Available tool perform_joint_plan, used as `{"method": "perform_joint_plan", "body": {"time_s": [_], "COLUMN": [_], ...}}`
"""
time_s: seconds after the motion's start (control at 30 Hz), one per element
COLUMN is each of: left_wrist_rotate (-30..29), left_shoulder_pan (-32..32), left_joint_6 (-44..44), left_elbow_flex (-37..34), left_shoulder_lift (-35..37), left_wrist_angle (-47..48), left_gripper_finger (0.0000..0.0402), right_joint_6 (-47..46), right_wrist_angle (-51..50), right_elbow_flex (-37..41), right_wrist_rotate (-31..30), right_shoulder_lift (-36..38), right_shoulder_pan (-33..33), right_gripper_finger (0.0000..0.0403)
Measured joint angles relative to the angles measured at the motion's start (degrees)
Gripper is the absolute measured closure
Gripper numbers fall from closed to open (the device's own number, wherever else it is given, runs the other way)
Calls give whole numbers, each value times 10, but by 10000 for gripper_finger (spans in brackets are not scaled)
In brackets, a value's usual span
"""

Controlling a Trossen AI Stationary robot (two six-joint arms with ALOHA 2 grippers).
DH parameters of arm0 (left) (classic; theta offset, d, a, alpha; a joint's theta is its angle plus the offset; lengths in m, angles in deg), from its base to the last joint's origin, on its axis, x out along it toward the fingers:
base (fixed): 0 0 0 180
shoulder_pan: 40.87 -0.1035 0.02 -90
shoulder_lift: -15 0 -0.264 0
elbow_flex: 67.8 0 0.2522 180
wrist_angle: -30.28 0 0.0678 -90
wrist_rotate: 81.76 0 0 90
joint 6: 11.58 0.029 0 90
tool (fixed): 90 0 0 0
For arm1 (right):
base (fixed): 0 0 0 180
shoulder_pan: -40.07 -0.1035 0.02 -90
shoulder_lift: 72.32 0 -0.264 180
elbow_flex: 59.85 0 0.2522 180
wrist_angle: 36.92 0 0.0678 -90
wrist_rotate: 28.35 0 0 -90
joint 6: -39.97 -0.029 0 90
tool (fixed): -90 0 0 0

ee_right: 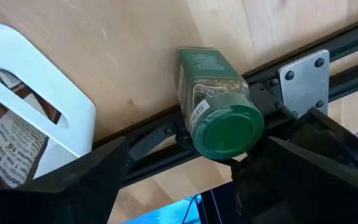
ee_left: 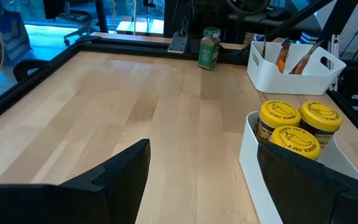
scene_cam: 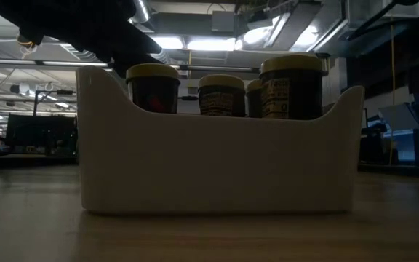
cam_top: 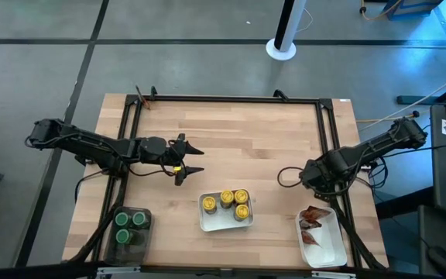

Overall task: Sort spices by type
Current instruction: Put the green seasoning bottle into the black bin

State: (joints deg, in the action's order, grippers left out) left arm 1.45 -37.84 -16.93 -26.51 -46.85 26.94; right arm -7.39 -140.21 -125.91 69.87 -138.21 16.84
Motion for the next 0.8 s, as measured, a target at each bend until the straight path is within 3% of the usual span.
{"method": "perform_joint_plan", "body": {"time_s": [0.37,0.8], "left_wrist_rotate": [0,0], "left_shoulder_pan": [0,0], "left_joint_6": [-2,-2], "left_elbow_flex": [0,0], "left_shoulder_lift": [0,0], "left_wrist_angle": [0,3], "left_gripper_finger": [121,121], "right_joint_6": [91,137], "right_wrist_angle": [-4,24], "right_elbow_flex": [0,48], "right_wrist_rotate": [-70,-76], "right_shoulder_lift": [0,-1], "right_shoulder_pan": [0,-1], "right_gripper_finger": [31,45]}}
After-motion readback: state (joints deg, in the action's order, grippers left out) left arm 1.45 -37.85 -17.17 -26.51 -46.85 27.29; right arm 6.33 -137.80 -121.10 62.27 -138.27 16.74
